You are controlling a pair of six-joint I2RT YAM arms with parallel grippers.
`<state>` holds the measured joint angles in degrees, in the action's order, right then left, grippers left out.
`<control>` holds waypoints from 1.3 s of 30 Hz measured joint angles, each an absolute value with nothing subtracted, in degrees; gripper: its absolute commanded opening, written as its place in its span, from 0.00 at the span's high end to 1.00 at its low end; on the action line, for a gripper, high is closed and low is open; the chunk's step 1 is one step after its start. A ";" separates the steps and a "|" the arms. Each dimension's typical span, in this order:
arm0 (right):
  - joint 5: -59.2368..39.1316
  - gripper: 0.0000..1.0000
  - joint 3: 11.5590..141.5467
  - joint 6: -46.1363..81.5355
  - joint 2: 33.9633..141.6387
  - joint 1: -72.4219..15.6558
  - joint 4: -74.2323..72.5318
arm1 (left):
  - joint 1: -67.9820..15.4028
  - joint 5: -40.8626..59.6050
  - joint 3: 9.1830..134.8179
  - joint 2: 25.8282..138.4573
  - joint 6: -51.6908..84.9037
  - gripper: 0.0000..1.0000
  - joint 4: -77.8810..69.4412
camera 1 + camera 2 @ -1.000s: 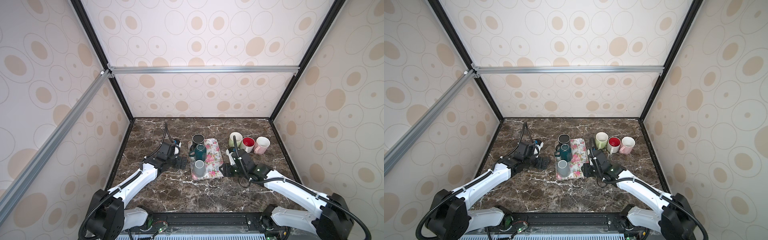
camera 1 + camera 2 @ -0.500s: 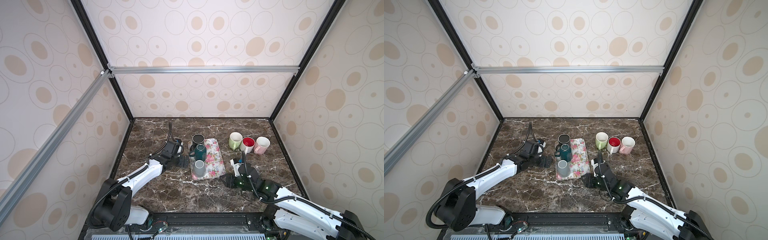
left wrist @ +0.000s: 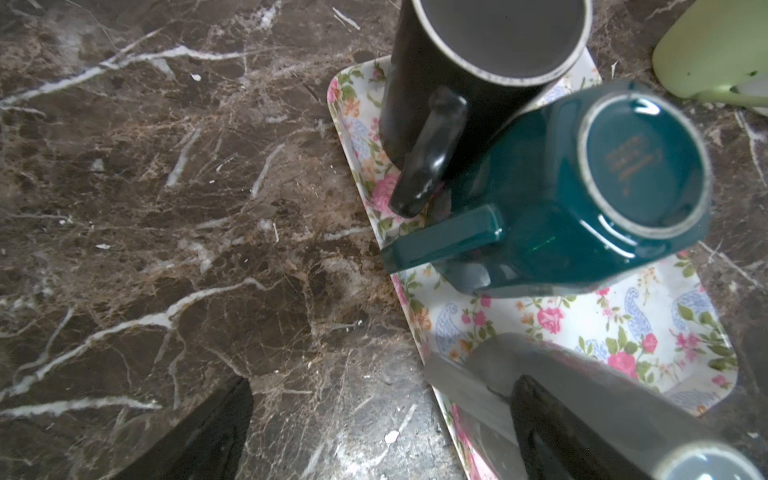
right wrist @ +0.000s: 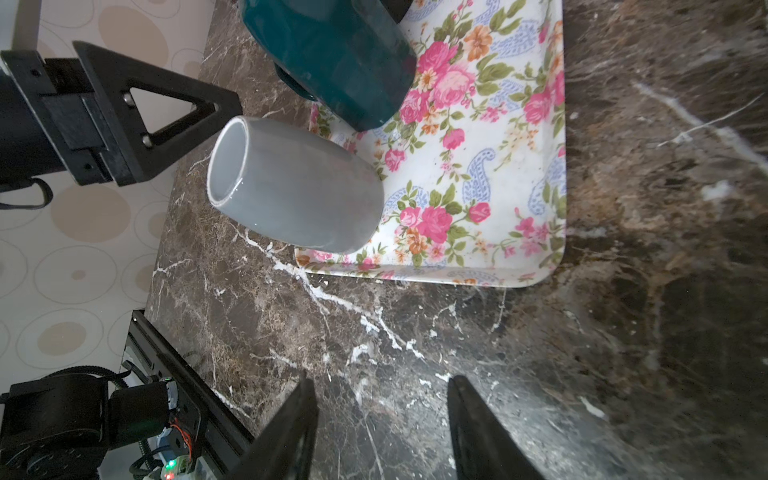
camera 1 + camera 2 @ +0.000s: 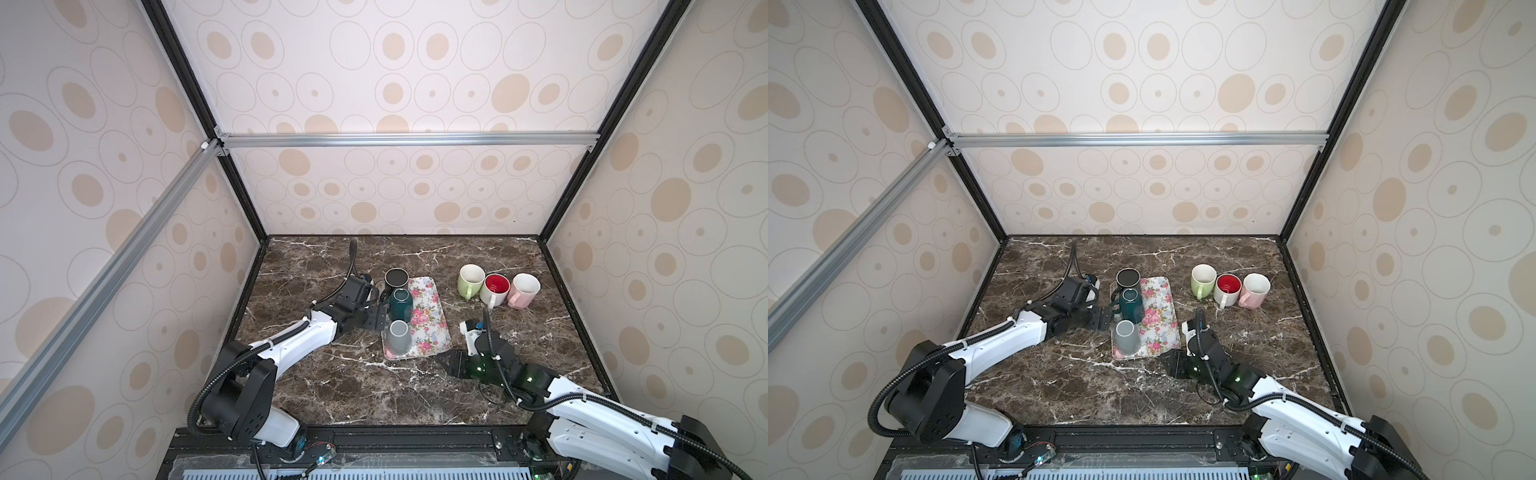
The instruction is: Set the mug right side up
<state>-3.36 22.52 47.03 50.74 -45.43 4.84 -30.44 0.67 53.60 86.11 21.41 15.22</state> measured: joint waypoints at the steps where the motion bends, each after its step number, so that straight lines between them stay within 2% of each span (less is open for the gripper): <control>1: -3.20 0.47 22.52 47.09 50.70 -45.43 4.95 | -30.48 0.47 54.04 86.83 21.43 0.03 15.22; 6: -2.79 0.47 21.85 47.29 48.82 -45.43 5.21 | -31.44 -0.97 55.31 90.26 21.23 0.02 15.90; 16: -1.37 0.47 19.11 47.53 45.21 -45.50 6.31 | -33.69 -4.32 55.33 90.26 21.04 0.02 17.28; 31: 1.17 0.46 18.20 47.64 41.43 -45.50 9.87 | -38.63 -4.19 51.09 80.60 21.26 0.02 21.80; 39: 2.15 0.46 17.72 48.29 39.81 -45.50 11.73 | -41.69 -1.93 50.22 80.09 19.99 0.02 21.67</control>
